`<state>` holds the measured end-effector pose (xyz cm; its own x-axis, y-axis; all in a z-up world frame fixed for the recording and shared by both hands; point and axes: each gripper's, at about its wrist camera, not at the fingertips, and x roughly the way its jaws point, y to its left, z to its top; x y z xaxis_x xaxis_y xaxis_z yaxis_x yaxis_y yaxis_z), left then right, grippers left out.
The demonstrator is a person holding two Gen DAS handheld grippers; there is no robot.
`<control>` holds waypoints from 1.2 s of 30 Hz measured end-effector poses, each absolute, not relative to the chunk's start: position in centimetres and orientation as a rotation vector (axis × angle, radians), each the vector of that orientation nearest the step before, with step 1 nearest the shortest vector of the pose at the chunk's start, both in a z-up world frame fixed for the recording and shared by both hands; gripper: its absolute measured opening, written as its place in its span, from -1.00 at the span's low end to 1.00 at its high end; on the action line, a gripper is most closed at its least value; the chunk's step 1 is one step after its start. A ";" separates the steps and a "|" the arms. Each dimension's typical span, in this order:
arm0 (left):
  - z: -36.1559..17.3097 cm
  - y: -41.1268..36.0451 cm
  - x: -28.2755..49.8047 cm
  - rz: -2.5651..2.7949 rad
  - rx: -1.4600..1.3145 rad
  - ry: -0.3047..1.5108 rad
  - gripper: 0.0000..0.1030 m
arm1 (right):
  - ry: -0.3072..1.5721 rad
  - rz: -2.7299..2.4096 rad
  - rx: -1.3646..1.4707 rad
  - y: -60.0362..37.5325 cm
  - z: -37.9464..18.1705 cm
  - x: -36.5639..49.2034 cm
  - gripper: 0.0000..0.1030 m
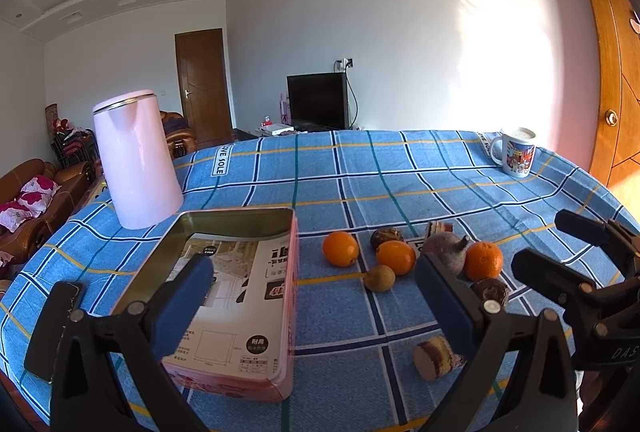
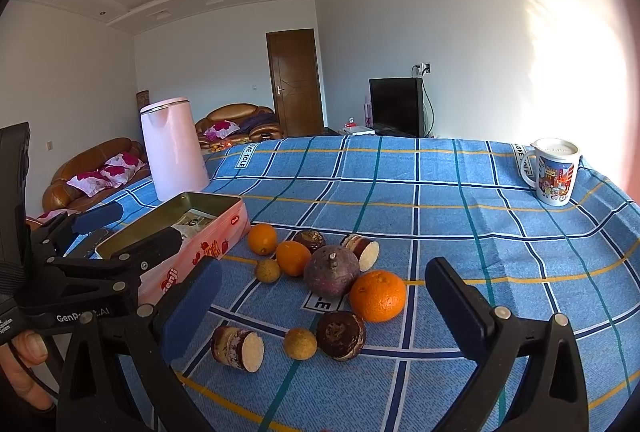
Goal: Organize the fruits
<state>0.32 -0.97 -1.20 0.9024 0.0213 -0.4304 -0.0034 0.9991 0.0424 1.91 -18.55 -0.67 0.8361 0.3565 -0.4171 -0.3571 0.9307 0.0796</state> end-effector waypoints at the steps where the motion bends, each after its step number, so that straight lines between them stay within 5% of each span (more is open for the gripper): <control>1: -1.2 -1.0 0.3 0.013 0.042 0.446 1.00 | 0.441 0.377 -0.001 -18.6 -0.7 1.9 0.98; 22: -3.3 -4.3 -0.2 -0.073 0.079 0.485 0.98 | 0.471 0.277 -0.017 -21.1 -2.6 2.1 0.98; 32: -6.0 -6.5 0.3 -0.191 0.084 0.604 0.57 | 0.602 0.342 0.029 -21.4 -4.9 3.9 0.54; 36: -7.1 -6.9 0.7 -0.231 0.078 0.657 0.20 | 0.658 0.374 0.043 -20.9 -5.5 4.7 0.32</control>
<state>0.73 -6.86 -7.11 0.7671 -0.1878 -0.6134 0.2369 0.9715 -0.0011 4.74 -20.86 -5.47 0.7269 0.3528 -0.5892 -0.3260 0.9324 0.1561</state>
